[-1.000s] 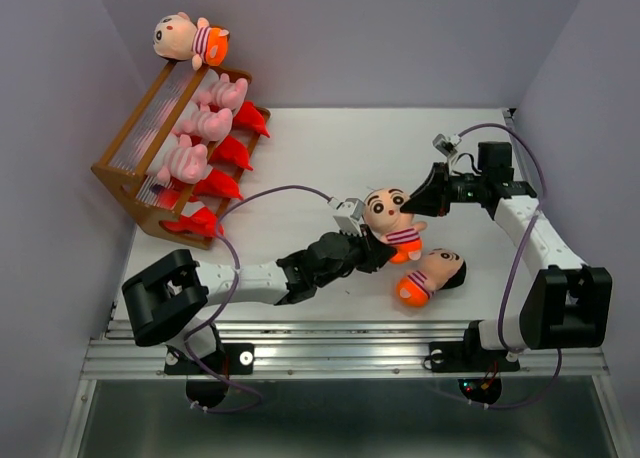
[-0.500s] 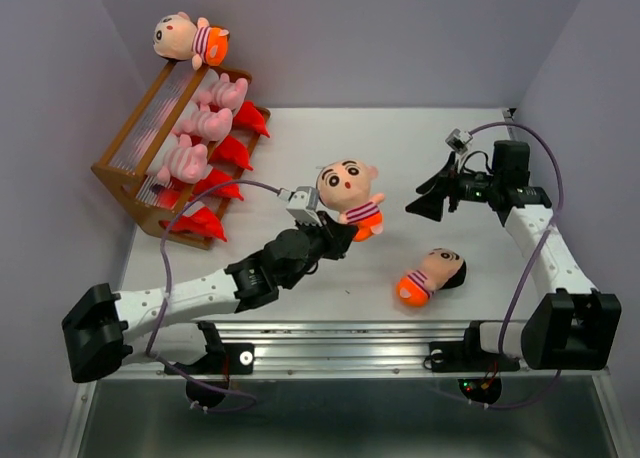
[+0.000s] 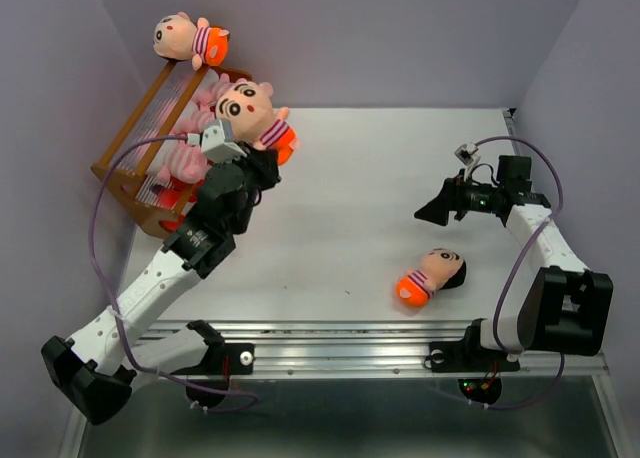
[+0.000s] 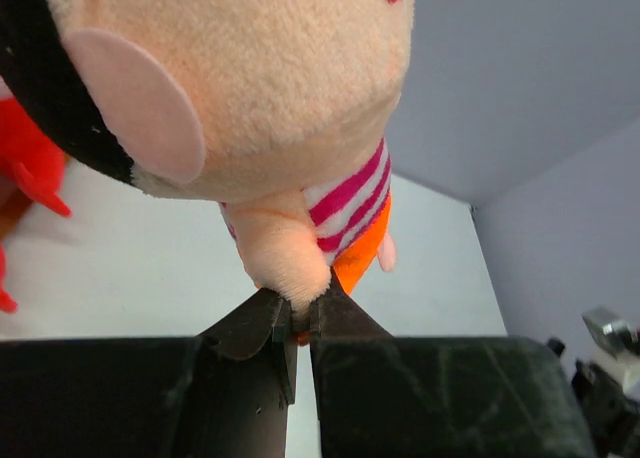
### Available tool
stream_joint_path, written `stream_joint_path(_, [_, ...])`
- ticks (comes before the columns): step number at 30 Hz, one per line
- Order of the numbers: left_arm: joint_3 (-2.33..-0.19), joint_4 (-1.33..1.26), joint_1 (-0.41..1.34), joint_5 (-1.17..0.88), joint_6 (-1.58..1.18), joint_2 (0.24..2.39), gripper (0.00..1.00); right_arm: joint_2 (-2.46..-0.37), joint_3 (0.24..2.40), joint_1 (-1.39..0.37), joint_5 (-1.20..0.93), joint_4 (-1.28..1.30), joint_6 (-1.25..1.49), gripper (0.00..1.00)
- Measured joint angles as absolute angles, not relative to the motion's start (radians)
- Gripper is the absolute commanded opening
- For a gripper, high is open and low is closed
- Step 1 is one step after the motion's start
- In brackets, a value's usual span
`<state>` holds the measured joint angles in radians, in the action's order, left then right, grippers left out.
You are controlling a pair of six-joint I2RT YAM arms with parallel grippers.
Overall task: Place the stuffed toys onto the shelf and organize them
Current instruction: Place the stuffed toy onto shelf
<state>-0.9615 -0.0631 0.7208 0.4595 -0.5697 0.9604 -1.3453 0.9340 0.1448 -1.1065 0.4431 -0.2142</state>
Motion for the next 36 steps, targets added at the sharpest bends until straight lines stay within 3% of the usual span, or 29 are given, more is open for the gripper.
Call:
stream_joint_path(9, [-1.319,0.079,0.314,0.280,-0.561,1.200,0.00,-1.342,0.932,0.145,-1.091,0.442,-0.215,1.00])
stream_joint_path(16, [-1.426,0.155,0.059,0.129,-0.633,1.299,0.00,-1.339,0.932,0.145,-1.080,0.442,-0.215,1.00])
stream_joint_path(24, [-1.461,0.171,-0.088,0.004,-0.822,1.369,0.00,-1.323,0.932,0.145,-1.076,0.442,-0.215,1.00])
stream_joint_path(36, [-1.508,0.160,-0.144,-0.115,-1.013,1.484,0.00,-1.320,0.932,0.145,-1.073,0.442,-0.215,1.00])
